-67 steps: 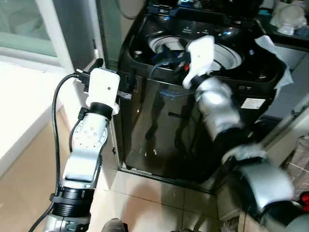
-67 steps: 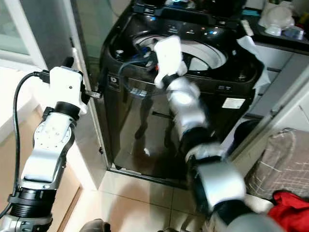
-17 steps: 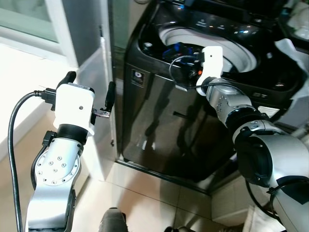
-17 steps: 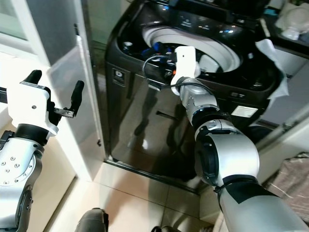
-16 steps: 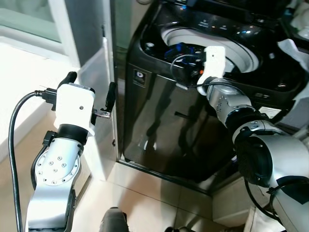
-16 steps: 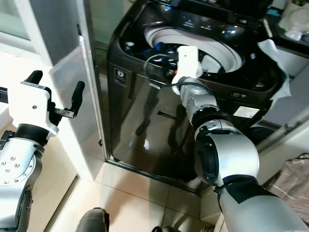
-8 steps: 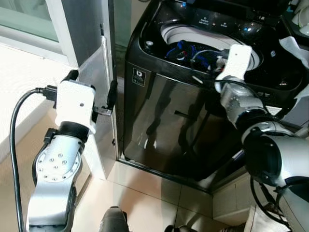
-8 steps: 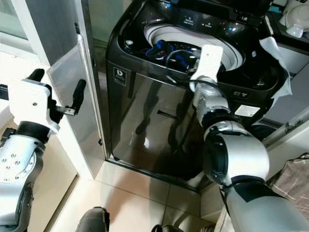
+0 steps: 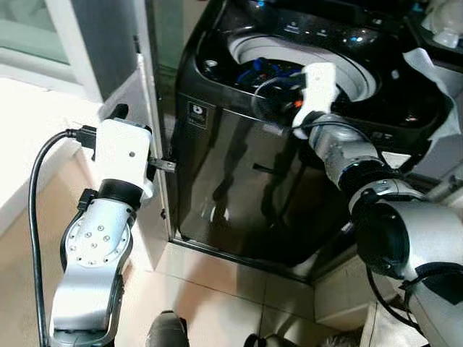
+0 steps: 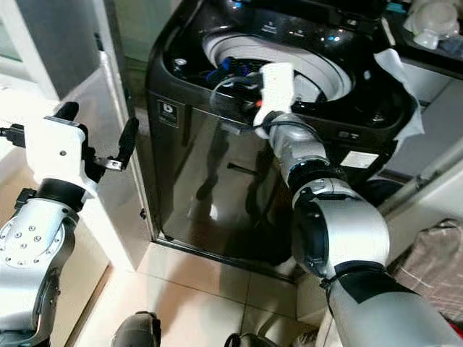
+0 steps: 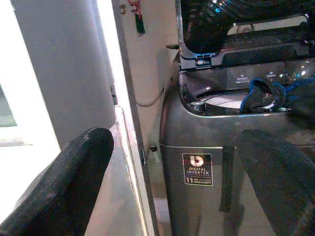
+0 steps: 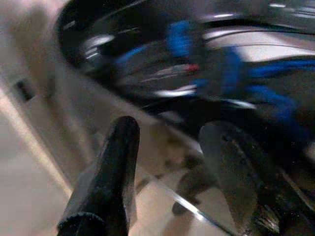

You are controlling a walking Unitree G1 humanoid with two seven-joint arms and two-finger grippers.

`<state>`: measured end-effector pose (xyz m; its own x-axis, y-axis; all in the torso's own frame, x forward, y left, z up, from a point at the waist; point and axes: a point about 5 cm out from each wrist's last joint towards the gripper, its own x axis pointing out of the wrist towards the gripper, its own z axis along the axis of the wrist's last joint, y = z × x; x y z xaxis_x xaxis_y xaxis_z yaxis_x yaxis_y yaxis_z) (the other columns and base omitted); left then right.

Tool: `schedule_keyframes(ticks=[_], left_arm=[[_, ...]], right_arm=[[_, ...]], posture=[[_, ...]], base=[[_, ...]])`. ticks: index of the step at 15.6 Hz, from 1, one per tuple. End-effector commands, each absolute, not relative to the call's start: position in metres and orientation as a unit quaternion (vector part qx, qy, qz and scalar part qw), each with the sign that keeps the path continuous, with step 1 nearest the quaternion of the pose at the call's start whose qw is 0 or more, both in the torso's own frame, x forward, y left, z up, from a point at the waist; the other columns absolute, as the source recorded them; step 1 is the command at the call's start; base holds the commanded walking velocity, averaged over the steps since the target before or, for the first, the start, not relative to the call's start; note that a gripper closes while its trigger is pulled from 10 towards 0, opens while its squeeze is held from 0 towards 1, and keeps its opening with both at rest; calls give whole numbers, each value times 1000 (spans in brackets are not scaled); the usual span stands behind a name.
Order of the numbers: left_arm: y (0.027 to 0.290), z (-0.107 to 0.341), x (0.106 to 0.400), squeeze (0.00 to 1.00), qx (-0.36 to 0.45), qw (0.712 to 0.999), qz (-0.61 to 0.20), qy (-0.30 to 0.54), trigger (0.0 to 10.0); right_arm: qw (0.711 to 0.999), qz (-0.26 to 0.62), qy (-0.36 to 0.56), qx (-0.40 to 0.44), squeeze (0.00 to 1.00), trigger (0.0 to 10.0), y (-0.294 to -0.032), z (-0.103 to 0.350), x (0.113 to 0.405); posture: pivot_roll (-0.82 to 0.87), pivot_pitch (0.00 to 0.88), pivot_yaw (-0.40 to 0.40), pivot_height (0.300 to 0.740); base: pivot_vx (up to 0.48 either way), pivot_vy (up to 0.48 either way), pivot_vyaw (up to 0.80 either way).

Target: Clothes washing

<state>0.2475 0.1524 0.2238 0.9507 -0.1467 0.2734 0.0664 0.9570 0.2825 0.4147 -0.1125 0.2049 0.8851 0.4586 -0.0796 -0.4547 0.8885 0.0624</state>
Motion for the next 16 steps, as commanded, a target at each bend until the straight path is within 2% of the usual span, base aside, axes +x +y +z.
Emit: schedule_keyframes(ticks=[1,3,6,10,11,14,16], left_arm=[[147,220,247,0,134,978,-72,-144,10000],[146,220,246,0,140,977,-72,-145,10000],[146,219,243,0,140,977,-74,-142,10000],[145,217,236,0,142,978,-72,-136,10000],[144,217,232,0,143,978,-72,-134,10000],[145,215,229,0,143,979,-70,-129,10000],[144,216,227,0,144,979,-72,-128,10000]], right_arm=[[965,259,52,0,0,10000,-116,212,416],[958,282,54,-18,0,10000,-113,214,415],[963,262,50,-45,0,10000,-107,214,416],[980,193,40,-37,0,10000,-104,214,419],[988,148,41,-30,0,10000,-107,212,420],[994,99,41,-18,0,10000,-115,210,420],[999,39,33,-6,0,10000,-129,211,421]], posture=[[319,73,-135,740],[324,72,-137,740],[337,84,-137,740],[355,118,-140,740],[367,141,-139,740],[372,153,-135,740],[373,161,-131,740]], base=[[0,0,0],[0,0,0],[0,0,0],[0,0,0],[0,0,0],[0,0,0],[0,0,0]])
